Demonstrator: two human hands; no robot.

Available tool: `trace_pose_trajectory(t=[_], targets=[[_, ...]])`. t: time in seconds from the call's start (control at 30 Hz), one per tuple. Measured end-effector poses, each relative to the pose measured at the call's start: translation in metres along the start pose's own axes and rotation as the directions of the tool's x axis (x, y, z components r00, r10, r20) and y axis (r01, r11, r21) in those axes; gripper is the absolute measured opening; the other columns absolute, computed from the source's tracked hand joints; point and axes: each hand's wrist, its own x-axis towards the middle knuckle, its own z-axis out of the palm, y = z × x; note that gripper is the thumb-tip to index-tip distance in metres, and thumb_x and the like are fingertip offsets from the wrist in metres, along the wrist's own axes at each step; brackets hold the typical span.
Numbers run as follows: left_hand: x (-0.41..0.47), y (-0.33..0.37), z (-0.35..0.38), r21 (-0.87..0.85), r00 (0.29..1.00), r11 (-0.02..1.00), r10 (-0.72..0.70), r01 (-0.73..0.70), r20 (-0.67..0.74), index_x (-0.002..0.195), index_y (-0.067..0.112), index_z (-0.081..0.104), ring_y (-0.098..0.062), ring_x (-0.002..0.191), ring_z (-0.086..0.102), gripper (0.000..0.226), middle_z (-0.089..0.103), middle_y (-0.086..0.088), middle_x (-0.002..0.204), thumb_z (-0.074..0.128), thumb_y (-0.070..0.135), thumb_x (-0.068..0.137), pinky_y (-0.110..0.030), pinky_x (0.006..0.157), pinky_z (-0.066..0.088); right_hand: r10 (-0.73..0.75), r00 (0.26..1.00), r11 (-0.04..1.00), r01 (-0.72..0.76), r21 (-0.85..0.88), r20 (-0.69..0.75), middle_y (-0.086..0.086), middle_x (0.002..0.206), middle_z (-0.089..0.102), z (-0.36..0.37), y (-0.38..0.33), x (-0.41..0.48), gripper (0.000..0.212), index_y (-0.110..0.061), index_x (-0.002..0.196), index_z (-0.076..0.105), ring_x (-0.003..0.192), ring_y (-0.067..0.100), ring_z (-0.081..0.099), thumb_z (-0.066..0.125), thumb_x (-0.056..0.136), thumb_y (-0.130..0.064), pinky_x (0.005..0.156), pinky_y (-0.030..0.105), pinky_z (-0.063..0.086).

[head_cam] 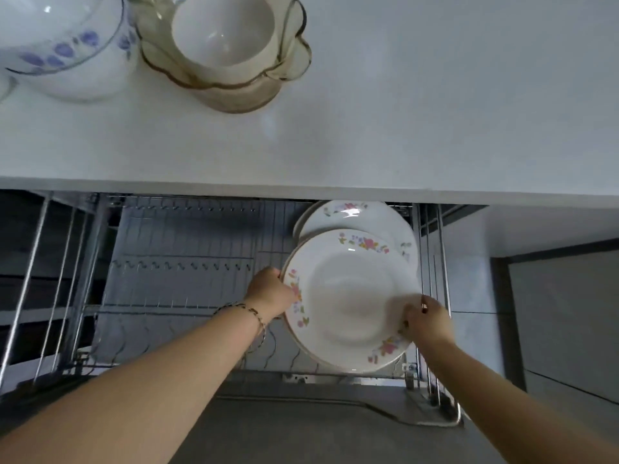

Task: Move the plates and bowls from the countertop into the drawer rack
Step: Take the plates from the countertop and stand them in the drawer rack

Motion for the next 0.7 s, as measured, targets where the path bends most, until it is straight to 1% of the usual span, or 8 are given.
trace_pose_trajectory(t=[0.07, 0.13, 0.23, 0.37, 0.47, 0.57, 0.63, 0.7], targets=[[0.022, 0.009, 0.013, -0.015, 0.999, 1.0, -0.014, 0.014, -0.037, 0.099, 0.006, 0.06, -0.02, 0.086, 0.062, 0.013, 0.065, -0.006, 0.1, 0.061, 0.014, 0.089, -0.022, 0.064, 0.049, 0.013, 0.998, 1.0, -0.013, -0.011, -0.062, 0.018, 0.099, 0.063, 0.005, -0.004, 0.022, 0.036, -0.003, 0.122, 0.057, 0.078, 0.025, 0.051, 0.04, 0.091, -0.002, 0.068, 0.028, 0.039], [0.042, 0.015, 0.025, -0.034, 0.995, 0.999, -0.02, 0.017, -0.093, 0.108, 0.005, 0.061, -0.022, 0.094, 0.065, 0.019, 0.067, -0.008, 0.111, 0.06, 0.012, 0.09, -0.021, 0.07, 0.048, 0.037, 0.994, 0.999, -0.035, 0.02, -0.104, 0.019, 0.113, 0.064, 0.013, -0.006, 0.04, 0.038, -0.006, 0.126, 0.055, 0.083, 0.028, 0.053, 0.041, 0.091, -0.005, 0.071, 0.028, 0.04], [0.066, 0.021, 0.033, -0.031, 0.988, 1.0, -0.007, 0.002, -0.154, 0.111, 0.005, 0.06, -0.022, 0.097, 0.065, 0.021, 0.065, -0.009, 0.115, 0.057, 0.008, 0.091, -0.022, 0.076, 0.05, 0.085, 0.983, 0.996, -0.077, 0.053, -0.162, 0.021, 0.118, 0.063, 0.027, -0.008, 0.056, 0.04, -0.01, 0.129, 0.053, 0.098, 0.037, 0.061, 0.043, 0.091, -0.009, 0.079, 0.035, 0.048], [0.086, 0.029, 0.036, 0.035, 0.98, 0.999, 0.042, -0.036, -0.195, 0.12, 0.008, 0.056, -0.028, 0.102, 0.064, 0.03, 0.057, -0.014, 0.124, 0.056, 0.014, 0.09, -0.038, 0.088, 0.057, 0.069, 0.968, 0.996, -0.053, 0.073, -0.242, 0.022, 0.118, 0.059, 0.04, -0.01, 0.059, 0.031, -0.002, 0.119, 0.057, 0.08, 0.028, 0.054, 0.046, 0.09, -0.005, 0.067, 0.027, 0.037], [0.082, 0.028, 0.038, 0.062, 0.974, 0.994, 0.096, -0.085, -0.205, 0.124, 0.012, 0.053, -0.029, 0.104, 0.065, 0.032, 0.057, -0.014, 0.125, 0.051, 0.022, 0.094, -0.037, 0.082, 0.058, 0.059, 0.968, 0.994, -0.034, 0.106, -0.242, 0.017, 0.11, 0.063, 0.046, -0.007, 0.051, 0.033, -0.007, 0.113, 0.057, 0.09, 0.031, 0.058, 0.042, 0.084, 0.001, 0.06, 0.026, 0.043], [0.068, 0.021, 0.047, -0.147, 0.988, 0.986, 0.054, -0.075, -0.148, 0.132, 0.018, 0.048, -0.03, 0.103, 0.065, 0.034, 0.061, -0.009, 0.123, 0.044, 0.02, 0.098, -0.03, 0.069, 0.057, 0.116, 0.979, 0.977, -0.081, 0.199, -0.17, 0.013, 0.096, 0.067, 0.048, -0.001, 0.044, 0.033, -0.013, 0.106, 0.052, 0.084, 0.032, 0.062, 0.038, 0.08, 0.001, 0.056, 0.025, 0.045], [0.06, 0.02, 0.053, -0.387, 0.995, 0.92, -0.083, 0.054, -0.057, 0.131, 0.017, 0.046, -0.032, 0.104, 0.063, 0.039, 0.061, -0.01, 0.122, 0.046, 0.01, 0.093, -0.037, 0.08, 0.057, 0.175, 0.983, 0.947, -0.152, 0.283, -0.058, 0.012, 0.091, 0.062, 0.05, -0.002, 0.038, 0.025, -0.006, 0.11, 0.047, 0.071, 0.029, 0.058, 0.041, 0.086, -0.001, 0.055, 0.025, 0.043], [0.057, 0.019, 0.059, -0.569, 0.982, 0.802, -0.178, 0.18, 0.06, 0.126, 0.013, 0.045, -0.035, 0.108, 0.06, 0.043, 0.059, -0.014, 0.122, 0.05, 0.003, 0.084, -0.051, 0.092, 0.052, 0.204, 0.979, 0.926, -0.2, 0.319, 0.023, 0.012, 0.09, 0.055, 0.052, -0.007, 0.035, 0.028, 0.0, 0.119, 0.041, 0.063, 0.024, 0.052, 0.042, 0.091, -0.003, 0.059, 0.026, 0.043]])
